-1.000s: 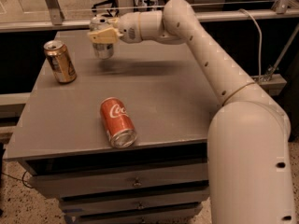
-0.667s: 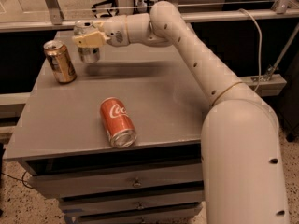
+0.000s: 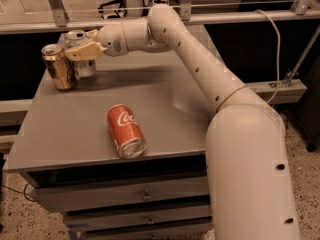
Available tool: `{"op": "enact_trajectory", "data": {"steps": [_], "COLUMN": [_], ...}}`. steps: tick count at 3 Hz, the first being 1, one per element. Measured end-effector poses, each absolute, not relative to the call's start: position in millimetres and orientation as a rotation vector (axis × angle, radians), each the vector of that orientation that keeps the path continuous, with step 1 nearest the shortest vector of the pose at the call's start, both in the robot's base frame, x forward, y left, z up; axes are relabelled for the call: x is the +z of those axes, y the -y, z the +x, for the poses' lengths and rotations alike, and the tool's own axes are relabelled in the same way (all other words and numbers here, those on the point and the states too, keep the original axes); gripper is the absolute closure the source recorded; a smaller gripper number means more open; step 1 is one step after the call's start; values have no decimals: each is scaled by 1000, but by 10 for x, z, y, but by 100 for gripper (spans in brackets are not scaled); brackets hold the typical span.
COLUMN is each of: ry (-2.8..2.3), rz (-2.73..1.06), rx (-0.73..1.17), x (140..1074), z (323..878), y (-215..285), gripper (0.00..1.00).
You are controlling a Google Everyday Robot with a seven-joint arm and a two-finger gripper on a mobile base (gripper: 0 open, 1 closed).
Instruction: Move 7up can near orange can
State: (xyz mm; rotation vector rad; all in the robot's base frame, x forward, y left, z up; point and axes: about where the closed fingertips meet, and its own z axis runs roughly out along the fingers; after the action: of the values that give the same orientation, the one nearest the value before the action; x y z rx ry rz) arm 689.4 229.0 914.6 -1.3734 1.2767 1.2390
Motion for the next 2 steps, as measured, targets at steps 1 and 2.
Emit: {"op": "enact_trajectory", "data": {"steps": [1, 2], "ry": [-1258, -1235], "rz": [-1414, -1449], "rx": [1255, 1268], "x": [9077, 9031], "z": [6838, 6804], "y": [-2303, -2308], "gripper": [82, 58]}}
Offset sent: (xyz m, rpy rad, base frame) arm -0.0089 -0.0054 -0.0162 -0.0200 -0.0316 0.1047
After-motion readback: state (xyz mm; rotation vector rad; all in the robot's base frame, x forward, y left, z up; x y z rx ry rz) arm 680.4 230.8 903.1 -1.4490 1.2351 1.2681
